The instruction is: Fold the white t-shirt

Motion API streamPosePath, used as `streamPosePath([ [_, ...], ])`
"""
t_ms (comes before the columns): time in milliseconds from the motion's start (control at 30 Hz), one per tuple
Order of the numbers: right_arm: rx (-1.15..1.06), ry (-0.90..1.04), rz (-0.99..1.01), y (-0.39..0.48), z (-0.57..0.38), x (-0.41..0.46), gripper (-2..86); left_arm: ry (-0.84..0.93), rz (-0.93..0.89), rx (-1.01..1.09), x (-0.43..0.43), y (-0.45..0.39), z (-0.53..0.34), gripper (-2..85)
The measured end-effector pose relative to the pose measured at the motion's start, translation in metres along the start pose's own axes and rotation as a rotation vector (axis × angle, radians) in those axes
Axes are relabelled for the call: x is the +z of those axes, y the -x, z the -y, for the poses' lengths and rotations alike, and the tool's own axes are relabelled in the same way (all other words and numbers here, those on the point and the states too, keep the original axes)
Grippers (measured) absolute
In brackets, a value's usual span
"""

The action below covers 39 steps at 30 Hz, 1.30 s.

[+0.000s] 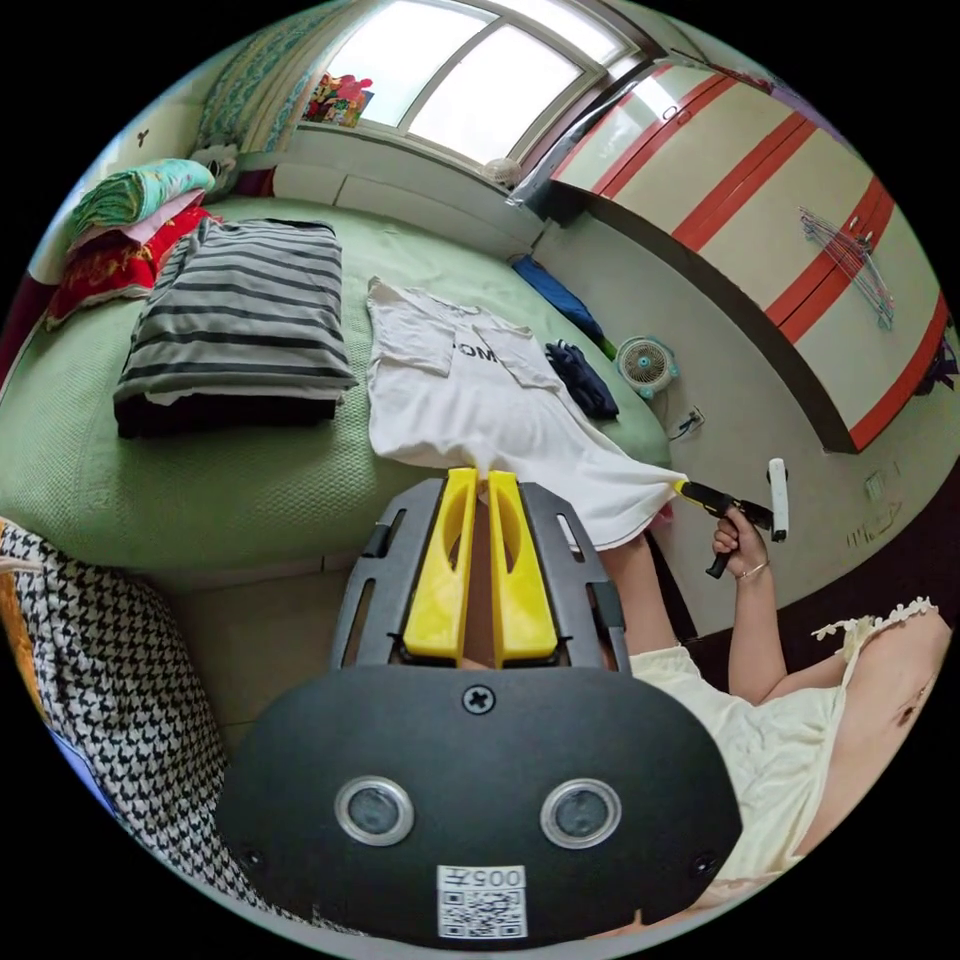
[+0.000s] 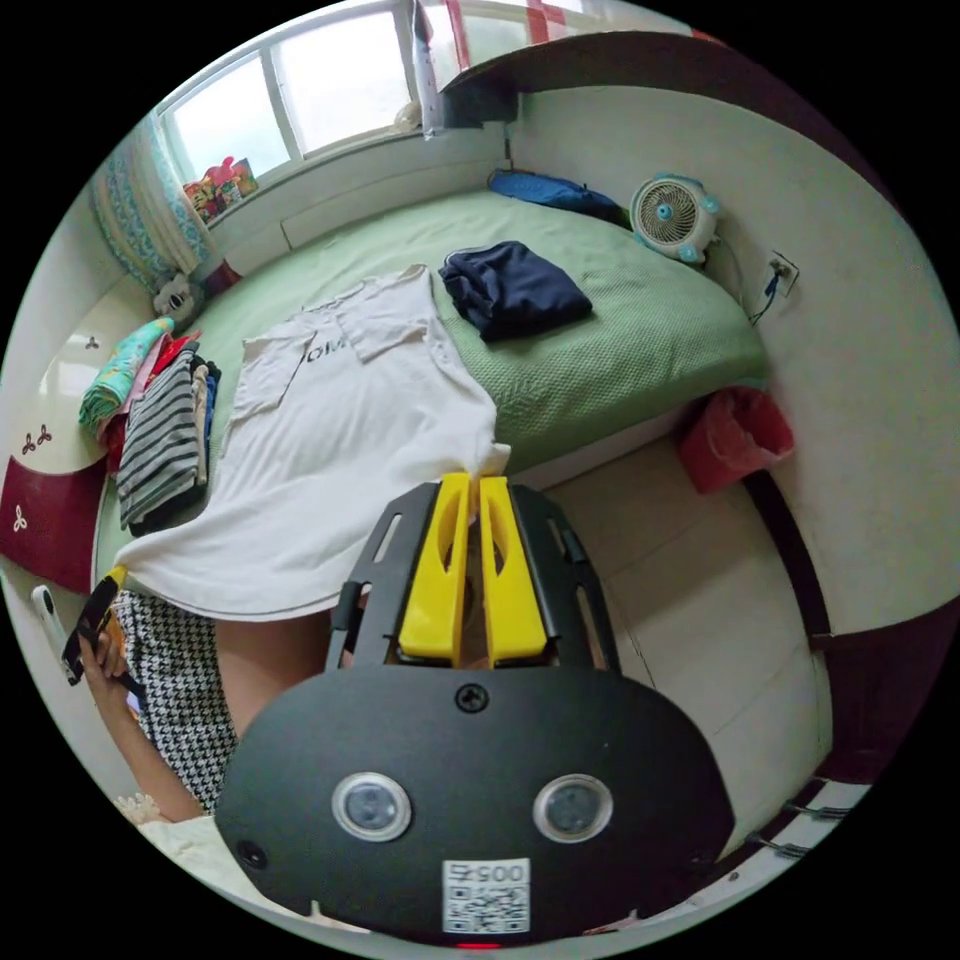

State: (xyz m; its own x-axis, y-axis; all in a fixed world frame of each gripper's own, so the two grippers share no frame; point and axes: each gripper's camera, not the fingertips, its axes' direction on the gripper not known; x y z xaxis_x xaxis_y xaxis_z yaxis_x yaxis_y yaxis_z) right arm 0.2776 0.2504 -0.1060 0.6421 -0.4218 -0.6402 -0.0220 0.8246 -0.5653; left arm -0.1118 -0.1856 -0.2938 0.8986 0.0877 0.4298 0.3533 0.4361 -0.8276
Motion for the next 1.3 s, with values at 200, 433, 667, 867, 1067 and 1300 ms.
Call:
streamPosePath([
  [200, 0.063, 0.007, 0.064, -0.012, -0.005, 0.001, -1.4, 0.015, 0.012, 0.038, -0.003, -0.003, 0.016, 2.6],
  [433, 0.078, -0.001, 0.072, -0.023, -0.006, 0.002, -1.4, -0.012, 0.014, 0.036, -0.012, -0.007, 0.016, 2.5],
  [667, 0.035, 0.000, 0.103, -0.034, 0.003, 0.002, -1.4, -0.080, 0.022, -0.035, -0.023, -0.016, -0.010, 2.3],
  [867, -0.013, -0.026, 0.154, -0.052, 0.007, 0.000, -1.5, -0.108, 0.093, -0.047, -0.035, -0.038, -0.022, 2.4],
  [1067, 0.003, -0.006, 0.374, -0.085, 0.003, 0.001, -1.5, -0.128, 0.149, -0.023, -0.048, -0.062, -0.016, 2.5],
  [1300, -0.009, -0.042, 0.361, -0.098, 0.000, -0.008, -1.5, -0.140, 0.192, -0.013, -0.063, -0.076, -0.009, 2.7],
])
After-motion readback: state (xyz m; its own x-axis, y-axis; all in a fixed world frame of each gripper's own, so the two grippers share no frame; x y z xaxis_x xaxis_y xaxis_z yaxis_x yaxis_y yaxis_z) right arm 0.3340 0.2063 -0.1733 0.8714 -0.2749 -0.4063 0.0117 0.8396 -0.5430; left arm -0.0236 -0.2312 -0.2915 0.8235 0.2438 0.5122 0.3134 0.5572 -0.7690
